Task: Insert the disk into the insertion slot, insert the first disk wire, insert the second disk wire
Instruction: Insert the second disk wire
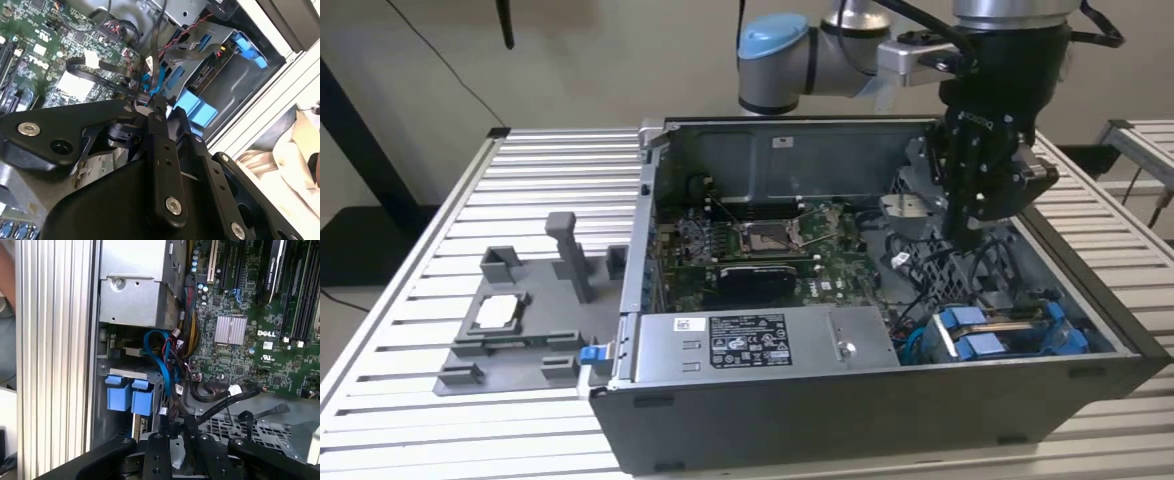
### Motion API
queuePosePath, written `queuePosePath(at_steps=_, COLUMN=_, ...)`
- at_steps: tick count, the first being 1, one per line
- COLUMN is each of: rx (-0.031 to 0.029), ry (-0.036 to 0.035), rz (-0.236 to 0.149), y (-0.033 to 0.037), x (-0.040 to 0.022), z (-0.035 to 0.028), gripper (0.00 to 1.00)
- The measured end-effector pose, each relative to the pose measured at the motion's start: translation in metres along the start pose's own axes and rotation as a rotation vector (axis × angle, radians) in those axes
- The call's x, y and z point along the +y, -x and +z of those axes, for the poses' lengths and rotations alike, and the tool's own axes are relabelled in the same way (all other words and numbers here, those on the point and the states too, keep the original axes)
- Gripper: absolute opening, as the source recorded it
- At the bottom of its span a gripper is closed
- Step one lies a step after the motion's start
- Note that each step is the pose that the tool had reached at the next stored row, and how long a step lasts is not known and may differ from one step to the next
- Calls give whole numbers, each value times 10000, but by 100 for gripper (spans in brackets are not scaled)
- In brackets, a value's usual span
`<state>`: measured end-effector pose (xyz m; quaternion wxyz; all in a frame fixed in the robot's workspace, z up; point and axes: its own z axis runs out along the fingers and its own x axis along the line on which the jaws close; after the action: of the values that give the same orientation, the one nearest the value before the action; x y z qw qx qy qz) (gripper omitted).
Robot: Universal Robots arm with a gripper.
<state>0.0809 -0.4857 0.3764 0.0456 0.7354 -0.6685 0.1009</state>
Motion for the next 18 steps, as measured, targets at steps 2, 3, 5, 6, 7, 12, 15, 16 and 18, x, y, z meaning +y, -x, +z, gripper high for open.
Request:
queuePosePath(at_steps=2, rx=45, ry=-114, rz=19, y=6, x=45, z=3, gripper=27)
queuePosePath(at_steps=3, rx=125, ry=-405, rz=75, y=13, x=112, z=3, gripper=27)
queuePosePath(at_steps=5, rx=283, ry=-896, rz=170, y=25, x=219, z=9, gripper=27)
queuePosePath(at_steps=6, rx=303, ry=-954, rz=180, y=28, x=237, z=15, gripper=27)
queuePosePath(at_steps=7, rx=321, ry=-1011, rz=192, y=31, x=250, z=21, gripper=27)
queuePosePath(at_steps=12, rx=397, ry=-1301, rz=249, y=42, x=275, z=56, gripper=27)
queuePosePath(at_steps=15, rx=403, ry=-1301, rz=247, y=42, x=276, z=57, gripper=27)
queuePosePath(at_steps=16, rx=403, ry=-1300, rz=248, y=42, x=276, z=57, gripper=27)
queuePosePath(at_steps=18, rx=402, ry=-1301, rz=248, y=42, x=276, z=58, gripper=27)
